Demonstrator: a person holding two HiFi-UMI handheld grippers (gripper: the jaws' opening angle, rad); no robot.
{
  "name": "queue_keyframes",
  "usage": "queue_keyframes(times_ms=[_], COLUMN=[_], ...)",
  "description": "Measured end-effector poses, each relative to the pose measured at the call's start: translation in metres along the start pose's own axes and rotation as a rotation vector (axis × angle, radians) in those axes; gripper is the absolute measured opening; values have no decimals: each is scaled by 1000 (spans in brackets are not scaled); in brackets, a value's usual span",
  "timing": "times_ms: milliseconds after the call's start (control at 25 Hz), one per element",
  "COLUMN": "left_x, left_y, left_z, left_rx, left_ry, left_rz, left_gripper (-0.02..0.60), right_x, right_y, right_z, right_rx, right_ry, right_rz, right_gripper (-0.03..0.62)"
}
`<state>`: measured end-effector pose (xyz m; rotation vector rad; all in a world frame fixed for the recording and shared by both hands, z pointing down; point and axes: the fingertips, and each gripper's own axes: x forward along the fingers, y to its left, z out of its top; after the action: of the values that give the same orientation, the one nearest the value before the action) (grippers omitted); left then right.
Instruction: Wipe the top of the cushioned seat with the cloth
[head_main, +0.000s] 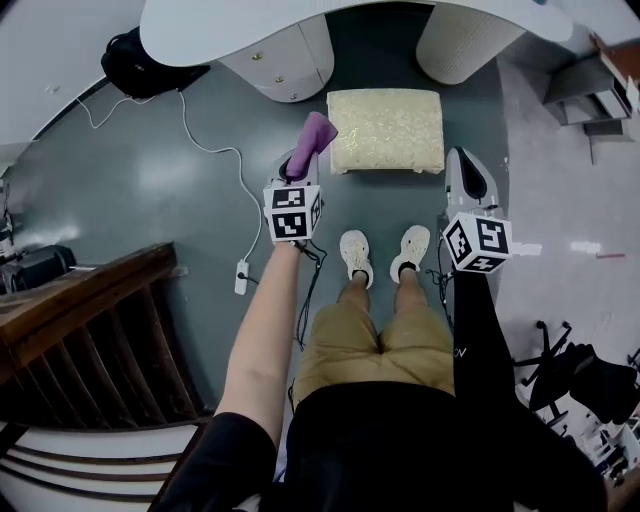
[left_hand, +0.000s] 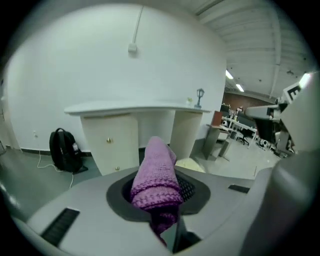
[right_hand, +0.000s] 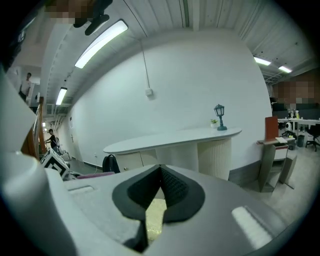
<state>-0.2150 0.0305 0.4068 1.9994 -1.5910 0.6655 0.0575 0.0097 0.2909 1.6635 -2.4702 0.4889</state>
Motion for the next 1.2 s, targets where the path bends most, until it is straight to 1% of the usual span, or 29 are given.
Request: queue_keyframes(times_ms=[200, 320, 400, 600, 720, 1000, 1200], left_x=[-63, -101, -125, -173, -194, -228, -239], left_y=[7, 5, -2, -23, -36, -57, -68], left_z=[121, 173, 198, 248, 266, 305, 316], left_rx=[8, 39, 71, 124, 150, 215, 268], left_ry=[-225, -328, -377, -491, -535, -631, -666], left_rz=[50, 63, 61, 33, 15, 3, 19], left_gripper=[88, 89, 89, 89, 89, 89, 89], right_x=[-8, -18, -25, -36, -42, -52, -56], right_y=[18, 35, 44, 54, 61, 72, 73], right_z=[73, 109, 131, 186, 210, 243, 247], right_rx=[-25, -76, -114, -165, -192, -259, -272], right_ry=[-96, -141, -165, -240, -273, -319, -320], right_rz=[16, 37, 50, 60, 70, 104, 106], right_gripper=[0, 0, 0, 0, 0, 0, -1])
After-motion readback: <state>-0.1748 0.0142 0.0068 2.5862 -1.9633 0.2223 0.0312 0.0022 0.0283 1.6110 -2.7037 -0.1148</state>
